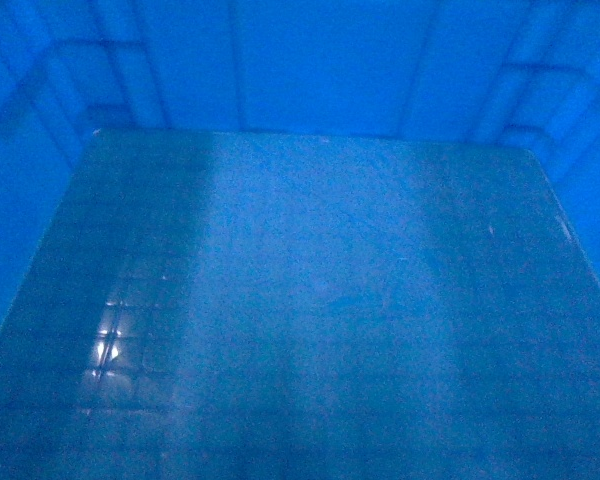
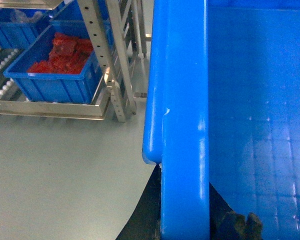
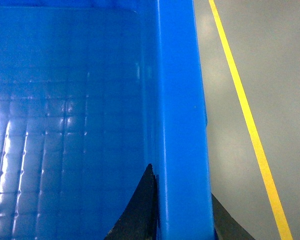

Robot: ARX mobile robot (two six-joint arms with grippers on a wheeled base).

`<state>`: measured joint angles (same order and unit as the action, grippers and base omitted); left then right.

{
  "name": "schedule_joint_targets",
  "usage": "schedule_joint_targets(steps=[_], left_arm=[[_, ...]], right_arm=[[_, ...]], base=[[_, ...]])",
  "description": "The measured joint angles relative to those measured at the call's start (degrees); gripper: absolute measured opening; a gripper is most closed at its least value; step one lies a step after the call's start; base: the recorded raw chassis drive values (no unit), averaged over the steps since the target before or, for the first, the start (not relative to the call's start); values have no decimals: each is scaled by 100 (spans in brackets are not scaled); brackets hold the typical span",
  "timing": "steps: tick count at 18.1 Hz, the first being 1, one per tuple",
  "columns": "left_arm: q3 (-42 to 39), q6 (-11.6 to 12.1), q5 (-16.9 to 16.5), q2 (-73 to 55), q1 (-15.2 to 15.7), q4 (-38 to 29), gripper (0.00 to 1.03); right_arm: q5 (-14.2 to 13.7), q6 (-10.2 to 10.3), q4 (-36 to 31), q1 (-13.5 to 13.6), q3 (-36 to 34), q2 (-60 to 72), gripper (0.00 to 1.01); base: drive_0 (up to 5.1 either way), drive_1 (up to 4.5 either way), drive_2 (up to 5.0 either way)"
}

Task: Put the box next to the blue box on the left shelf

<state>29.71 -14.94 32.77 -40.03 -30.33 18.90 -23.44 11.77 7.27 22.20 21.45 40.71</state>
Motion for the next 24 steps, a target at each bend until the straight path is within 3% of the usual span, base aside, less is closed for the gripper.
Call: schedule_joint_targets(steps=[24], left_arm=[[0,-13,-9,-20,0,35,9]], right_arm=[[-7,-4,46,0,0,0,10]], base=[[-494,243,254]])
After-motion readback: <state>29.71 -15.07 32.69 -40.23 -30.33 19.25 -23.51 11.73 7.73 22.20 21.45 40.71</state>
